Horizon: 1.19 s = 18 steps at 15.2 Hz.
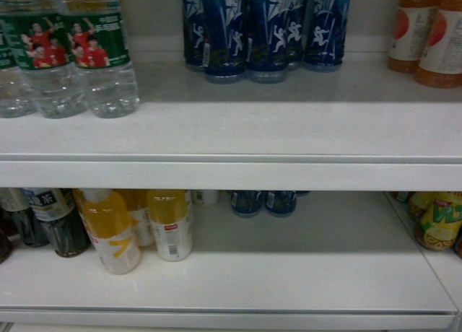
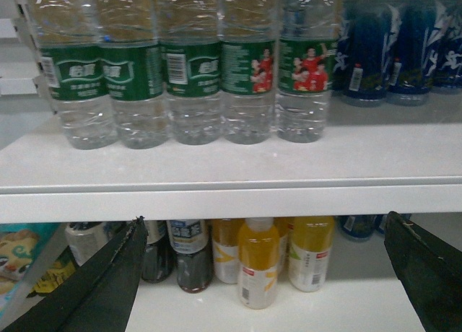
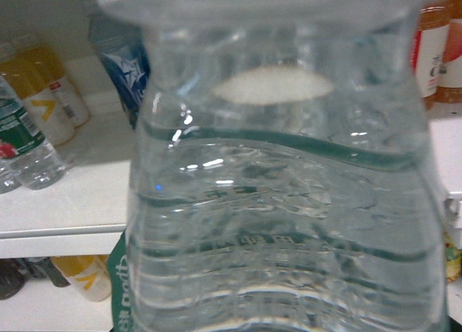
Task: Move water from second to third shelf
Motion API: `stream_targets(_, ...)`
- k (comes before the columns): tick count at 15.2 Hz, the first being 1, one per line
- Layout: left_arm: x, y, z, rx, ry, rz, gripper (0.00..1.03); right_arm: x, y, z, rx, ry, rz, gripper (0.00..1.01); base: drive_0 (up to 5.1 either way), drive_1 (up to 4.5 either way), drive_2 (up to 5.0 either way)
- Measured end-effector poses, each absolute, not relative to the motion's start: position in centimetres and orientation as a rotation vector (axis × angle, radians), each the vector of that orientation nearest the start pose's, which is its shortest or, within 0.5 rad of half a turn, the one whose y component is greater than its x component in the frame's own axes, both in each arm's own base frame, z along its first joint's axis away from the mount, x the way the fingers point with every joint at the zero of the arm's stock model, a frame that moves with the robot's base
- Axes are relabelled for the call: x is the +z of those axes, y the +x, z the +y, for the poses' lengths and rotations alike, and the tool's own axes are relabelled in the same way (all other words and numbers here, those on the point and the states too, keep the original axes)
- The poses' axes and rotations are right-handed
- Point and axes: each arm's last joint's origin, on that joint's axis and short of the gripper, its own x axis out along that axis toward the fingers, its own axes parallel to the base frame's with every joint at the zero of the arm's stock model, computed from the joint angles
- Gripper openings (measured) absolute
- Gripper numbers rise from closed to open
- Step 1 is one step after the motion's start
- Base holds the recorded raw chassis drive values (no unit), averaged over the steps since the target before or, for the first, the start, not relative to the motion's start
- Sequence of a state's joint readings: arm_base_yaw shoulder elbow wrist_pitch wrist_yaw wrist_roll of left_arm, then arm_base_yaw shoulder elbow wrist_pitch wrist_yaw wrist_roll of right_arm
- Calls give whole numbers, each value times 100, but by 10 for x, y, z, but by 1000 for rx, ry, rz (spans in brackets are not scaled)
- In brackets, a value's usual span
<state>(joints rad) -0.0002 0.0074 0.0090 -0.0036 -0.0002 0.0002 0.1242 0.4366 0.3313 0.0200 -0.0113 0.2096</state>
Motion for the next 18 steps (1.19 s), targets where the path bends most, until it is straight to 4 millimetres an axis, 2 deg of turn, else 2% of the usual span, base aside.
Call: stream_targets(18,166,98,0,0,0,1,98,241,126,16,129,205,96,43,-505,241,241)
